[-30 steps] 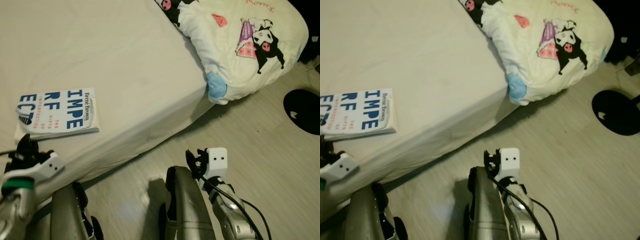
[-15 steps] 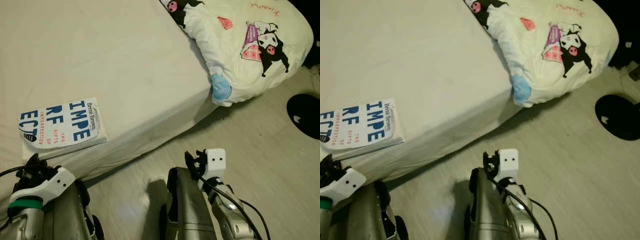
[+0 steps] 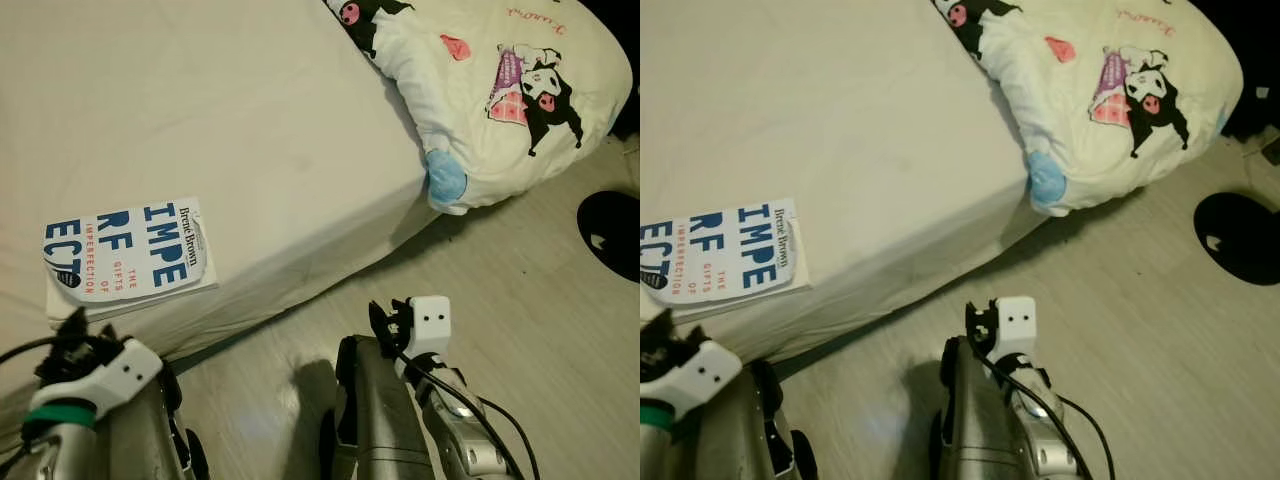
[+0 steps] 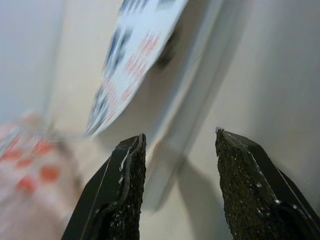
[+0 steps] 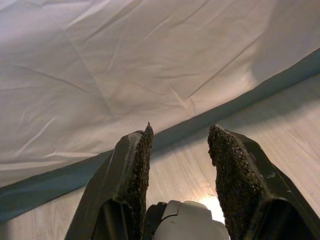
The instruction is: Clean up the room
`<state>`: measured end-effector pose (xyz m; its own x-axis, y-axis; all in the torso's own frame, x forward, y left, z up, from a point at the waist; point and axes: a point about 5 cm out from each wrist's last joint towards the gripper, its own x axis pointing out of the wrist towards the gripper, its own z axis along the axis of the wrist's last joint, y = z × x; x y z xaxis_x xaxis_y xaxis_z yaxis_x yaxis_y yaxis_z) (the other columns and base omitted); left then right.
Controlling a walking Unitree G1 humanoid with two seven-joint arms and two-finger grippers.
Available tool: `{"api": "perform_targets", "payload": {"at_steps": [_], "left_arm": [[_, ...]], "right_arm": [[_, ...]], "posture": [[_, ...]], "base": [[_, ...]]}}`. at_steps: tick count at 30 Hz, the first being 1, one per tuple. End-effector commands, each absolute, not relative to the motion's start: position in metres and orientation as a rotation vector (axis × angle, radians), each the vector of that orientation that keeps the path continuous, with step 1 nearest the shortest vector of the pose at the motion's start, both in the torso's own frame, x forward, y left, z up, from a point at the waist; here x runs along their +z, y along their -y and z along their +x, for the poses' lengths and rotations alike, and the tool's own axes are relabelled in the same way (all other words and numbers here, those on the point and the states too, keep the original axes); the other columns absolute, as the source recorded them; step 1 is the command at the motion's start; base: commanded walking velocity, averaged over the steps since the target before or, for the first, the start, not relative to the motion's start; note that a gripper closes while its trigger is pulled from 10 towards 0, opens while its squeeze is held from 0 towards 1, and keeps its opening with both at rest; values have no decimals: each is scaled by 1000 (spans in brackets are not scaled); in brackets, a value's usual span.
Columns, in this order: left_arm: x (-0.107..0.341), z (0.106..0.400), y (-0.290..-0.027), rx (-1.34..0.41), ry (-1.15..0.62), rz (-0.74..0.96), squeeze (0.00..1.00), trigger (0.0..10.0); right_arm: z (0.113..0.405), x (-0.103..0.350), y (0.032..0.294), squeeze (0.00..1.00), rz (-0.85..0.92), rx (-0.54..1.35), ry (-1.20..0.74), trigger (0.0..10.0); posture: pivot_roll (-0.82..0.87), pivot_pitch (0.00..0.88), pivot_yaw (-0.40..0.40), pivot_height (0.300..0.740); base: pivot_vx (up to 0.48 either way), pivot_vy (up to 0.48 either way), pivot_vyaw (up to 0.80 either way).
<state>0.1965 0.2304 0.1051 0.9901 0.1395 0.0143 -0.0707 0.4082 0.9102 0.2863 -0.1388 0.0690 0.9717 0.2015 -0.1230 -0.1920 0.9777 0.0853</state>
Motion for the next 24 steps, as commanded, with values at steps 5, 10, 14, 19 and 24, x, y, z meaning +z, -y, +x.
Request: {"api": "perform_targets", "payload": {"at_steps": [5, 10, 14, 19, 24], "left_arm": [[107, 160, -164, -249, 68, 845, 0, 10000], [125, 164, -151, -254, 124, 714, 0, 10000], [150, 212, -152, -114, 102, 341, 0, 10000], [145, 232, -165, -23, 72, 232, 0, 10000], [132, 254, -184, 90, 52, 161, 0, 10000]], "right_arm": [[280, 55, 144, 0, 78, 172, -174, 10000], [282, 54, 142, 0, 91, 172, -171, 10000], [286, 54, 124, 0, 152, 208, -142, 10000], [287, 52, 119, 0, 167, 215, -139, 10000], [286, 43, 121, 0, 157, 204, -147, 10000]], "posture": [[43, 243, -70, 535], [73, 208, -64, 535], [116, 104, -52, 535], [125, 57, -51, 535], [125, 16, -50, 545]], "base": [[0, 0, 0], [0, 0, 0], [0, 0, 0], [0, 0, 0], [0, 0, 0]]}}
